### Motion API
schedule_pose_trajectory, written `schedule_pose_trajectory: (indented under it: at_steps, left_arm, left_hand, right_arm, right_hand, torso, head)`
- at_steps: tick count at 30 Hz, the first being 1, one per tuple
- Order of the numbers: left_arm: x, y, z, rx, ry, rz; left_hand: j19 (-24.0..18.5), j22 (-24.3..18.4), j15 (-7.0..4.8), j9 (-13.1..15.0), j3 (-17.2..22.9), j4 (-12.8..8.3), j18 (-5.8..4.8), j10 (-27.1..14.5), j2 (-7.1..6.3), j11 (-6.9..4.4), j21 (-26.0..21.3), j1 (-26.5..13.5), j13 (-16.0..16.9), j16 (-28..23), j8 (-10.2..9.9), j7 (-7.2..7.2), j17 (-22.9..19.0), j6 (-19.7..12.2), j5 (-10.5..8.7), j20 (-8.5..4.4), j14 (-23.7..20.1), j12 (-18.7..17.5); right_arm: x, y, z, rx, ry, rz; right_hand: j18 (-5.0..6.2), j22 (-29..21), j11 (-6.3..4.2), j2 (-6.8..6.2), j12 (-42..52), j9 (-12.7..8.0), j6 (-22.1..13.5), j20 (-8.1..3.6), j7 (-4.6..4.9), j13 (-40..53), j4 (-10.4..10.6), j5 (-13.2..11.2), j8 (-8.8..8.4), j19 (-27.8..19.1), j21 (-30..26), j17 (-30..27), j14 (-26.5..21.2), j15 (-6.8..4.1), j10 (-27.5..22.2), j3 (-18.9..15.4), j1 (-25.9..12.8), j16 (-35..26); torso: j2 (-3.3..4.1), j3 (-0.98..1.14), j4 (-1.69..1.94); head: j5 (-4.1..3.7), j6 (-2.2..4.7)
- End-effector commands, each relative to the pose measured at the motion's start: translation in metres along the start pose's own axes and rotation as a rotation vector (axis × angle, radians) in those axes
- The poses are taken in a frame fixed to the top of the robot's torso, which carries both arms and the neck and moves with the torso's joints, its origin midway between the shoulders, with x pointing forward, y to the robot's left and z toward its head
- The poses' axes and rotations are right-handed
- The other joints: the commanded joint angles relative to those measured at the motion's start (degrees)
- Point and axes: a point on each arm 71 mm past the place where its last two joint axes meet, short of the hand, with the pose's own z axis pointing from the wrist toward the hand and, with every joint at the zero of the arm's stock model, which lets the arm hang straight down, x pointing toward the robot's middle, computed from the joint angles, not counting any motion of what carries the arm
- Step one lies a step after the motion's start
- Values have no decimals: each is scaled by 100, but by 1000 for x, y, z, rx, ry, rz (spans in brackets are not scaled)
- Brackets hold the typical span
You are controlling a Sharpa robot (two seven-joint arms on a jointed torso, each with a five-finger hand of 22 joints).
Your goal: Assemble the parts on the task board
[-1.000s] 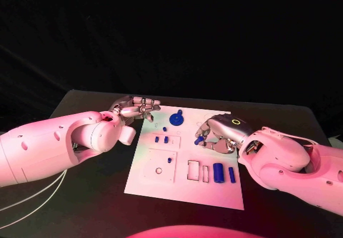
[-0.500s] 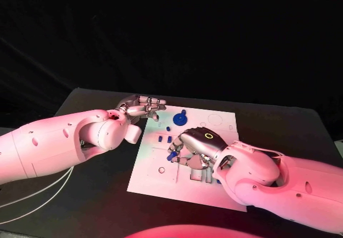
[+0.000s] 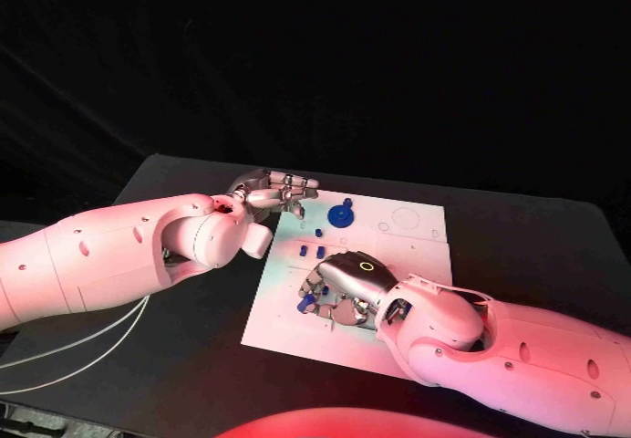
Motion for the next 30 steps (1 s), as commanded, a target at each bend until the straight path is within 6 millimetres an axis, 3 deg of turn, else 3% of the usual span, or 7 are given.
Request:
schedule_pose_trajectory:
  at_steps: [1, 26, 30]
  left_arm:
    - [3, -1, 0, 5, 22, -4]
    - [3, -1, 0, 1, 25, -5]
    - [3, -1, 0, 0, 25, -5]
  left_hand:
    - [-16, -5, -1, -9, -26, -5, 41, -39, 72, 8, -29, -3, -1, -37, -11, -3, -5, -53, 3, 9, -1, 30]
    - [-15, -6, 0, -10, -29, -4, 42, -42, 75, 9, -31, -5, -1, -37, -8, -3, -6, -55, 3, 10, -1, 36]
    - [-15, -6, 0, -10, -29, -4, 42, -42, 75, 9, -31, -5, -1, -37, -8, -3, -6, -55, 3, 10, -1, 36]
  right_arm:
    - [4, -1, 2, -12, 28, -19]
    - [11, -5, 5, 14, 73, -78]
    - [11, -3, 7, 8, 73, -79]
  right_hand:
    - [-47, 1092, 11, -46, -36, 10, 31, 10, 6, -8, 0, 34, -5, 54, -38, -5, 271, -9, 45, 44, 3, 19]
    - [-43, 1088, 20, -55, -51, 11, 29, 14, 17, -10, 5, 40, -11, 44, -62, -20, 267, -2, 53, 65, -33, 12]
    - [-38, 1085, 39, -113, -98, 3, -17, 25, 39, -19, 7, 32, -45, 31, -92, -34, 261, 14, 30, 87, -107, 6]
  torso:
    - [1, 2, -4]
    - [-4, -3, 1]
    - [-5, -5, -3]
  head:
    - [40, -21]
    - [65, -57]
    - [65, -60]
